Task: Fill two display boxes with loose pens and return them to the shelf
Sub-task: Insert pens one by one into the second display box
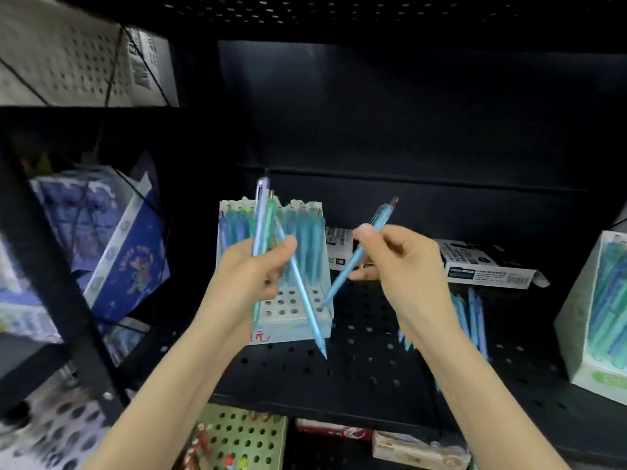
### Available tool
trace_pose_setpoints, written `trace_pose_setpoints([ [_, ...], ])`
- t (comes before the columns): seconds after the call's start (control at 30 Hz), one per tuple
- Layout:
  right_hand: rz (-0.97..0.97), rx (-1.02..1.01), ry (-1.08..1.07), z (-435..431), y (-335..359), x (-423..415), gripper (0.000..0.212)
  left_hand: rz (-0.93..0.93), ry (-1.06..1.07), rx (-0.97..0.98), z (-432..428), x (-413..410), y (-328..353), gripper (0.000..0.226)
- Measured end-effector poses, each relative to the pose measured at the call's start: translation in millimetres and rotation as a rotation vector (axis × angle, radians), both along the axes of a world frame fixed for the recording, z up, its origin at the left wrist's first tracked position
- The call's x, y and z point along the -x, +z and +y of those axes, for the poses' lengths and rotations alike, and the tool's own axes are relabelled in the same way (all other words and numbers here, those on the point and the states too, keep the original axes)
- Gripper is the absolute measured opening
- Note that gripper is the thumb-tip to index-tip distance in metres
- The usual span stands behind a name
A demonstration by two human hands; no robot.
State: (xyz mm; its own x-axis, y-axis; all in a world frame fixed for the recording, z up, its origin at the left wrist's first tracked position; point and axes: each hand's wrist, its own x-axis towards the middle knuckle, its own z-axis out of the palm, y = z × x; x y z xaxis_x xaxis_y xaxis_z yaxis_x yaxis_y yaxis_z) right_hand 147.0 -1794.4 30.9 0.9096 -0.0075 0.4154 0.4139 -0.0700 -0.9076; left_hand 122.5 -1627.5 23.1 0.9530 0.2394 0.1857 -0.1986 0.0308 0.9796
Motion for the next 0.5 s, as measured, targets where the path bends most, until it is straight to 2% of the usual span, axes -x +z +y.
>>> trace_pose_setpoints([
  [0.1, -0.092, 0.092, -0.008, 11, 6, -10, 0.019, -0.046, 0.073, -0.018, 23, 5, -1, 0.033],
  [0.2, -0.116, 0.211, -0.042, 21, 6, -21, 0.006, -0.053, 0.093, -0.013, 37, 7, -4, 0.028],
  [0.33, -0.161, 0.386, -0.11, 26, 0, -30, 0.006, -0.05, 0.082, -0.024, 45, 4, -6, 0.025],
  [0.5, -0.163, 0.451, -0.128, 33, -4, -32, 0.015, -0.054, 0.092, -0.016, 48, -2, -8, 0.024],
])
